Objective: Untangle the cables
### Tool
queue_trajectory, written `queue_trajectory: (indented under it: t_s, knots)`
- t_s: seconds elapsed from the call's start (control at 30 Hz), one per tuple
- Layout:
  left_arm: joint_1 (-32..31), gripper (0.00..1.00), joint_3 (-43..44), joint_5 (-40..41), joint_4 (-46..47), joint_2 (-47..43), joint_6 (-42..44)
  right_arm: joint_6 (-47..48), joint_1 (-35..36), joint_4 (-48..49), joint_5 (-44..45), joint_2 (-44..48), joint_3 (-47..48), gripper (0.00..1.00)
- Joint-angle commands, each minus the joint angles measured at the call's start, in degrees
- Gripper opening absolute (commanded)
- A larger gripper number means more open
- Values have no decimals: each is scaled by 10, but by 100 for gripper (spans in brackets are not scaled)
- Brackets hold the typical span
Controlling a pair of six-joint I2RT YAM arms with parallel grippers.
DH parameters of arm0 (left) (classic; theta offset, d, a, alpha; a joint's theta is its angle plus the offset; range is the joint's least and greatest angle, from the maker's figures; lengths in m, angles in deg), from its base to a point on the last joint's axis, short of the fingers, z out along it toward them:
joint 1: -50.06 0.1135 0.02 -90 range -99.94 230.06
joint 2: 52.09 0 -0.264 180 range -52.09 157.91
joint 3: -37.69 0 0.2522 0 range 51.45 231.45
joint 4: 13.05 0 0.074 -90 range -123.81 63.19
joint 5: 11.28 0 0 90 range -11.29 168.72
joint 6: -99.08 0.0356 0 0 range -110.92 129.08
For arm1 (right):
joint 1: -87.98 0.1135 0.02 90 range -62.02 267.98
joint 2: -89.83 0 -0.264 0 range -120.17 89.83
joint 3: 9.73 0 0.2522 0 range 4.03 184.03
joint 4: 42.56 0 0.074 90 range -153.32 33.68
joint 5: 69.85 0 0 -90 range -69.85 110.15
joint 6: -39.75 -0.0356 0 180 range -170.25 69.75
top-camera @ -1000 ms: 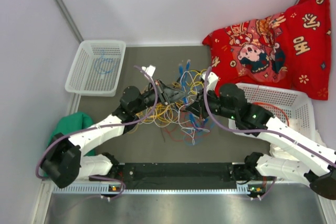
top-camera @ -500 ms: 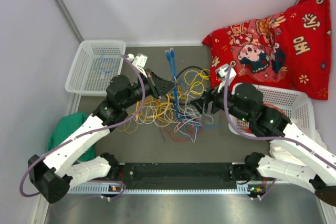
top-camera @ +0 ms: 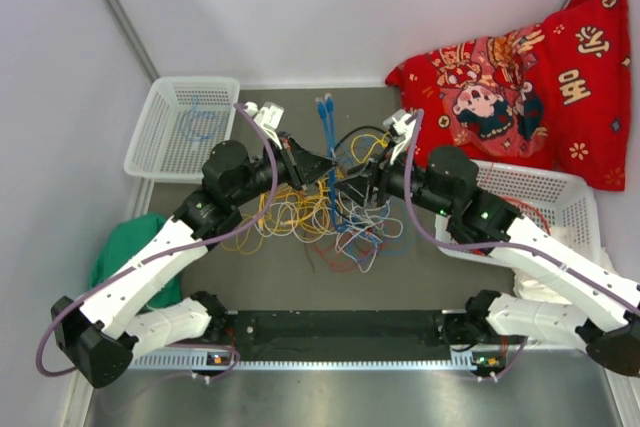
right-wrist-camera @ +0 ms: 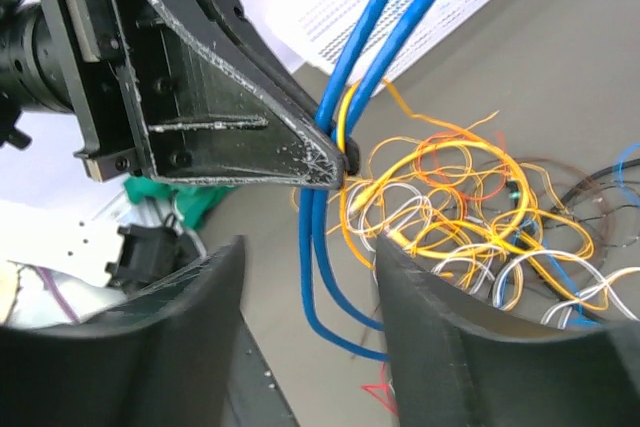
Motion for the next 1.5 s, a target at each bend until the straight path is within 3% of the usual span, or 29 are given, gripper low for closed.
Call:
queue_trajectory:
  t_s: [0.0, 0.43, 0.53, 0.63, 0.67, 0.7, 0.73, 0.83, 1.0, 1.1, 1.33, 1.47]
  knots:
    - [2, 0, 26, -9, 40, -7, -1, -8, 6, 62, -44, -11, 6, 61]
    - [2, 0, 46, -4, 29, -7, 2, -20, 6, 98, -77, -55, -40, 55]
    - [2, 0, 47, -1, 29, -6, 2, -23, 6, 109, -79, -67, -35, 39]
    - [2, 0, 45, 7, 17, -10, 10, -22, 6, 104, -65, -65, -30, 18]
    - [2, 0, 45, 19, 5, -15, 13, -20, 6, 96, -61, -56, -27, 6]
    - [2, 5, 43, 26, -1, -16, 16, -16, 6, 81, -49, -53, -22, 0]
    - [2, 40, 40, 34, -6, -20, 23, -12, 6, 73, -43, -48, -18, 0]
    - [2, 99, 34, 83, -50, -37, 35, 0, 6, 21, -17, -23, -2, 0]
    - [3, 99, 2, 132, -88, -79, 53, 5, 6, -27, 22, 12, 20, 0]
    - [3, 96, -44, 100, -66, -106, 53, 4, 6, -44, 34, 17, 31, 0]
    - [1, 89, -192, -95, 142, -109, 11, -15, 6, -46, 45, 22, 41, 0]
    - [-1, 88, -239, -99, 276, -104, 2, -31, 6, -45, 22, 10, 53, 0]
